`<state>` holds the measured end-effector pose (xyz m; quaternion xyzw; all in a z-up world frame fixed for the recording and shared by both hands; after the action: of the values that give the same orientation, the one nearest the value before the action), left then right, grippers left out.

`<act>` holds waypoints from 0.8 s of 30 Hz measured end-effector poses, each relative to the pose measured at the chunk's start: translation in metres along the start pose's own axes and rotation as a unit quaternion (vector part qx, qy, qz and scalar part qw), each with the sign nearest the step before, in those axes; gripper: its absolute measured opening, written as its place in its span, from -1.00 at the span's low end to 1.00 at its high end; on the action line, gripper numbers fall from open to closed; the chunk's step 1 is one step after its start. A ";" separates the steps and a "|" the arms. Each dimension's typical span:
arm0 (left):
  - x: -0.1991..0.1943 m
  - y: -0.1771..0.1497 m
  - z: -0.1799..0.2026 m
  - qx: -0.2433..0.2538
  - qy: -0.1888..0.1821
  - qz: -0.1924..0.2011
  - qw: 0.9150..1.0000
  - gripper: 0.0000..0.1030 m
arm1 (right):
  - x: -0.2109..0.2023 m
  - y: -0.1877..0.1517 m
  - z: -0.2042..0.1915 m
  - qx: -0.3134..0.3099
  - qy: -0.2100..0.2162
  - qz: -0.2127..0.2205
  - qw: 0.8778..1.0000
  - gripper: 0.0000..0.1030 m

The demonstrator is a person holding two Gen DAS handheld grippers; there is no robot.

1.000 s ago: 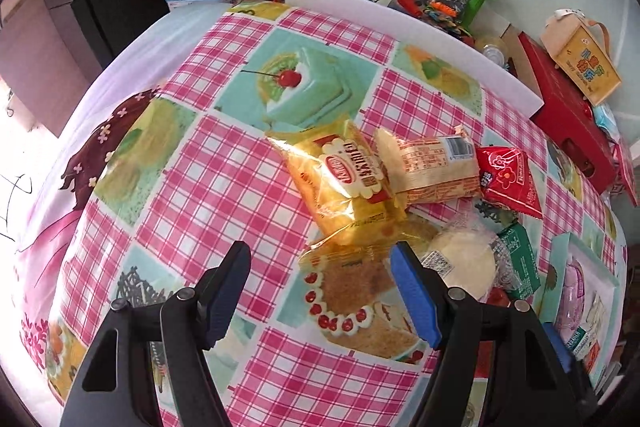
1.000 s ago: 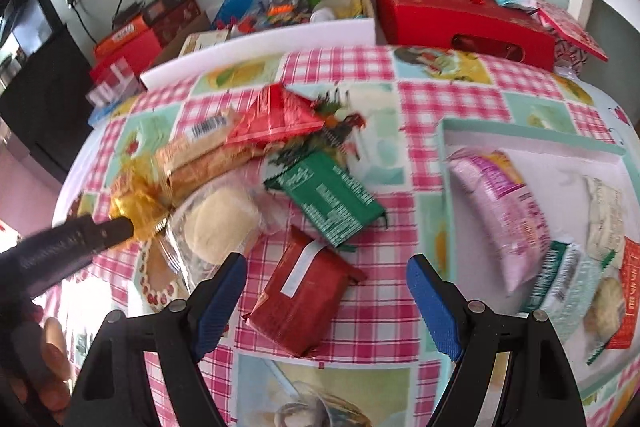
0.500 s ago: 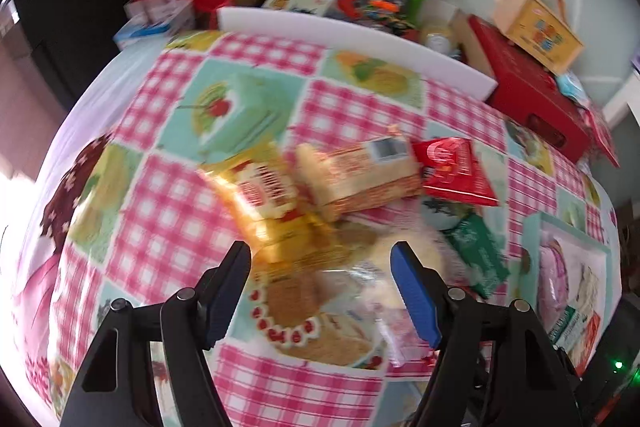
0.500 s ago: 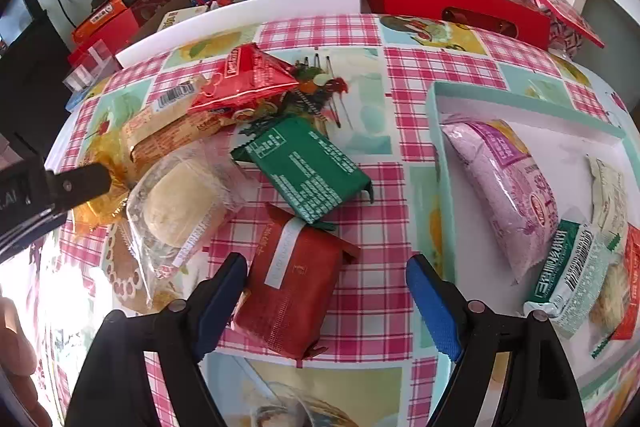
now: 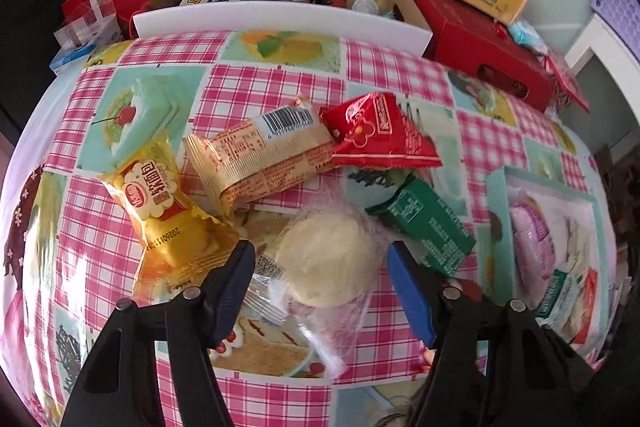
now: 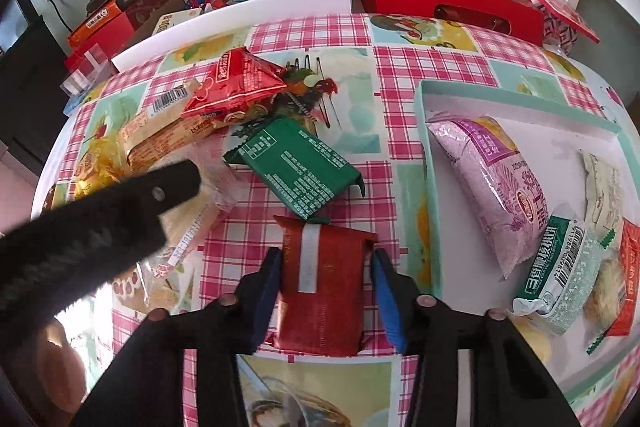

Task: Organize snacks
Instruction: 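Grasp the red wrapped packet with the right gripper while the left grasps the cream bun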

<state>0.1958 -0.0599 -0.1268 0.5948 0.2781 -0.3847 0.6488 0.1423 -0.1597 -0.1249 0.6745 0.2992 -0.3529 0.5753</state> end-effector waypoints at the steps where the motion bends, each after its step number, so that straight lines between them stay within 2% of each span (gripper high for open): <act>1: 0.002 -0.001 0.000 0.002 0.003 -0.002 1.000 0.25 | 0.001 0.000 0.000 0.000 -0.002 -0.001 1.000 -0.14; 10: 0.014 -0.011 0.007 -0.004 -0.019 -0.019 1.000 0.23 | 0.005 -0.005 -0.001 -0.009 -0.007 -0.012 1.000 -0.17; 13: 0.019 -0.015 0.009 -0.007 -0.027 -0.026 0.999 0.13 | 0.006 -0.006 -0.001 -0.009 -0.008 -0.013 1.000 -0.18; 24: 0.012 -0.011 0.009 -0.015 -0.019 -0.021 0.999 0.04 | 0.003 -0.005 -0.002 -0.011 -0.006 -0.013 1.000 -0.18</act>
<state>0.1926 -0.0710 -0.1414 0.5718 0.2838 -0.4054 0.6544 0.1404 -0.1567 -0.1301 0.6618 0.3088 -0.3611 0.5799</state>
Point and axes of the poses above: each gripper's, at about its wrist camera, not at the fingertips, and x roughly the way its jaws point, z to its right, y to its top, the point moved 7 cm from there along x, roughly the way its jaws point, and after that the axes turned 9 degrees about z, right-handed, at the moved point
